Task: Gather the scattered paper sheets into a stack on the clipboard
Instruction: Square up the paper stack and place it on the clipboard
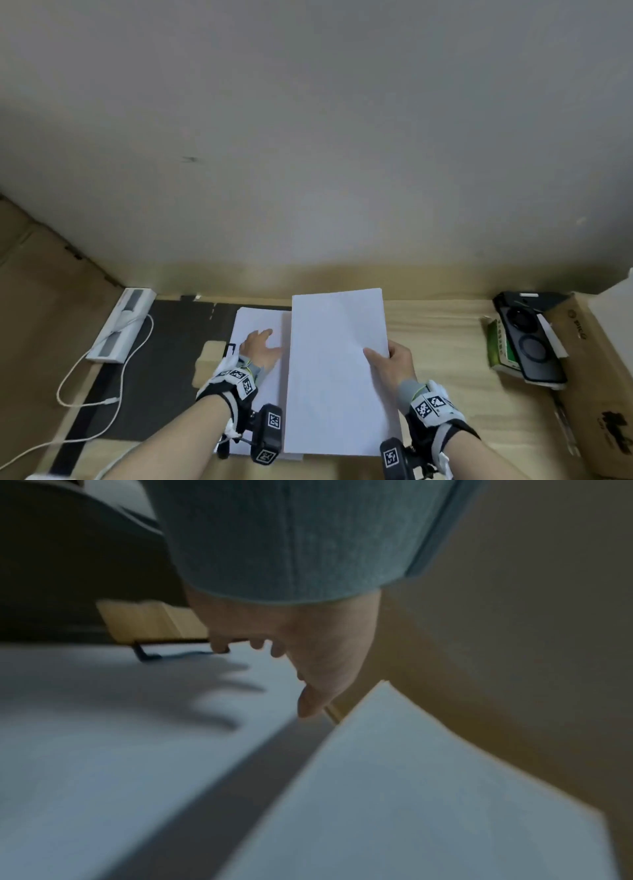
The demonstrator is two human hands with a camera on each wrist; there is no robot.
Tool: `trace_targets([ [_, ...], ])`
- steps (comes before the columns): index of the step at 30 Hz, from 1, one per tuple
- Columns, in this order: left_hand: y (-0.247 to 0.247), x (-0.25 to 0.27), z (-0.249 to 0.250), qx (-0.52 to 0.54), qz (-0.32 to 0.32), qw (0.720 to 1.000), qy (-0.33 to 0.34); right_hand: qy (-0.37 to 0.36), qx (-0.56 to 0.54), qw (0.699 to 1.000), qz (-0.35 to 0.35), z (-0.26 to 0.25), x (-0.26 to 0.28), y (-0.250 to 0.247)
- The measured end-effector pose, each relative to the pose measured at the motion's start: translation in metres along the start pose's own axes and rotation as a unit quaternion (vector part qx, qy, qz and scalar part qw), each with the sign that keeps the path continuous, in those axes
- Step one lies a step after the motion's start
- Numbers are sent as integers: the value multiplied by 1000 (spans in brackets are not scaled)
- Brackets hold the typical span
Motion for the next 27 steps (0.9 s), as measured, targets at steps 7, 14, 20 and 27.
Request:
trace_targets([
  [7,69,-57,-62,-194,-95,966,-139,26,30,999,31,29,-5,-25],
  [14,98,-14,40,-228,-135,962,-71,60,53,995,66,49,3,-71],
  [20,152,-3,76,-261,-189,946,-28,74,87,989,91,70,12,-104],
  [27,121,-9,83,-222,-116,968,17,83,105,985,108,74,6,-123],
])
Point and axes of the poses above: each hand's wrist, its own x-axis away from the middle knuckle, its own y-axis out of the palm, z = x × y, the point moved 3 cm from there along -x, towards the middle knuckle, and after that the axes turned 13 degrees about -z, right-handed, at the moved point
